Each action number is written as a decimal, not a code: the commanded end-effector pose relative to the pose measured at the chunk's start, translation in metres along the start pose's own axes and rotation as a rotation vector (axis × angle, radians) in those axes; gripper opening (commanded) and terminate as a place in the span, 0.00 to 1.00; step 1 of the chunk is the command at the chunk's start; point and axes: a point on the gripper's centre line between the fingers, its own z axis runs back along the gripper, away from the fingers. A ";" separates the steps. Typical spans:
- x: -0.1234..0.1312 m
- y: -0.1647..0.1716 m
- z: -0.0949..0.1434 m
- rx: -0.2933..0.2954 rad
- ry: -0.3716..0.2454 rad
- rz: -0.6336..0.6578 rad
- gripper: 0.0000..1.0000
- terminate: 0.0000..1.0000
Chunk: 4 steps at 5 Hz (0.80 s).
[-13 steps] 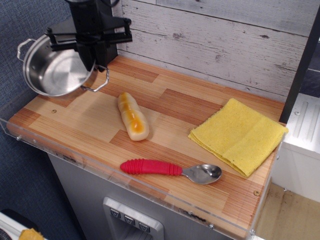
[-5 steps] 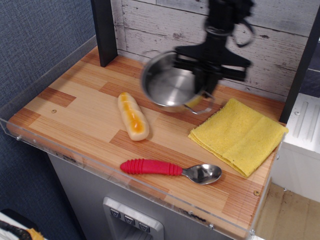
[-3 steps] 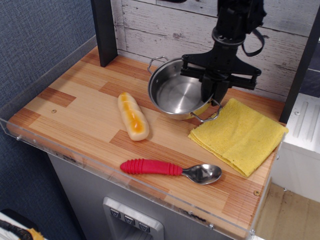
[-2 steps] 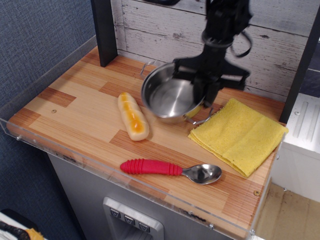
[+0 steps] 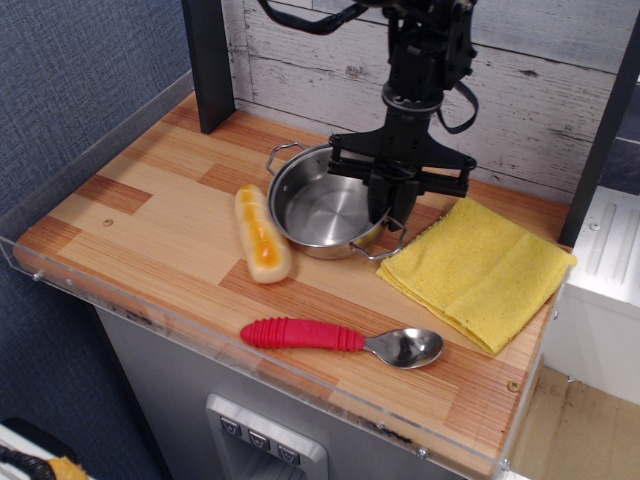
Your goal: Take the vessel and place it near the yellow cloth.
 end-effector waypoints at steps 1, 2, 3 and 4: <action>-0.005 0.006 0.021 -0.015 -0.042 -0.005 1.00 0.00; -0.005 0.008 0.020 -0.013 -0.040 0.004 1.00 0.00; -0.009 0.011 0.034 -0.048 -0.118 0.010 1.00 0.00; -0.022 0.021 0.066 -0.125 -0.296 0.031 1.00 1.00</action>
